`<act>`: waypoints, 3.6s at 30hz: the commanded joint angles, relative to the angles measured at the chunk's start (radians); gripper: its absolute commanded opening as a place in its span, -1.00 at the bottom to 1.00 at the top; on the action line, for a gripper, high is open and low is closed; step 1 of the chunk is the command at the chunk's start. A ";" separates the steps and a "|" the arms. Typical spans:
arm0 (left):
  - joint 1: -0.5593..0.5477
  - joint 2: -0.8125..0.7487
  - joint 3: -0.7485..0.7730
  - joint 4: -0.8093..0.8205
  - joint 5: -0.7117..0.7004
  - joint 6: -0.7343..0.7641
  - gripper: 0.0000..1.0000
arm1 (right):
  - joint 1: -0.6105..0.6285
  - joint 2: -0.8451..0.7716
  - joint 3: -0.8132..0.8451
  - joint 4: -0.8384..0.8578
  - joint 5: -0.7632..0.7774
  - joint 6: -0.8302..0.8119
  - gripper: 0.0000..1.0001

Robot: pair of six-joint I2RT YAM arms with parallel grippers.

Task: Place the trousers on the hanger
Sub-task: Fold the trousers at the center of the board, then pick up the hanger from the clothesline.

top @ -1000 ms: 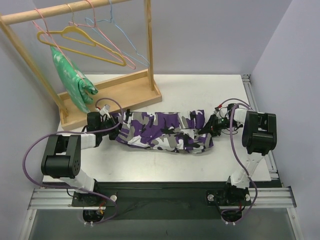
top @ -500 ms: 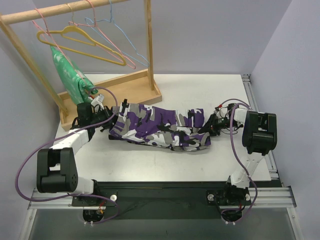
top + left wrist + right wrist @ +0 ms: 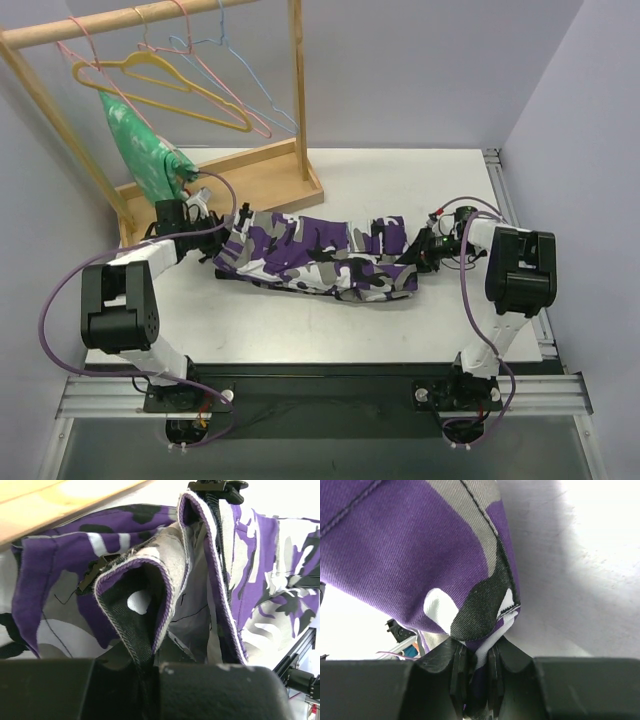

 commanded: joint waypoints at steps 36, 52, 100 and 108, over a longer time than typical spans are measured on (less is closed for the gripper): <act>-0.379 -0.141 -0.111 0.093 -0.449 -0.143 0.85 | 0.236 -0.205 0.052 -0.288 0.310 -0.123 -0.28; -0.396 -0.227 -0.091 -0.091 -0.638 -0.193 0.89 | 0.244 -0.027 0.091 -0.373 0.521 -0.100 -0.43; -0.151 0.114 1.527 -0.800 -0.693 -0.092 0.80 | 0.244 -0.012 0.310 -0.329 0.416 -0.127 0.34; -0.026 0.108 1.441 -0.619 -0.520 -0.198 0.73 | 0.245 -0.025 0.290 -0.320 0.402 -0.126 0.34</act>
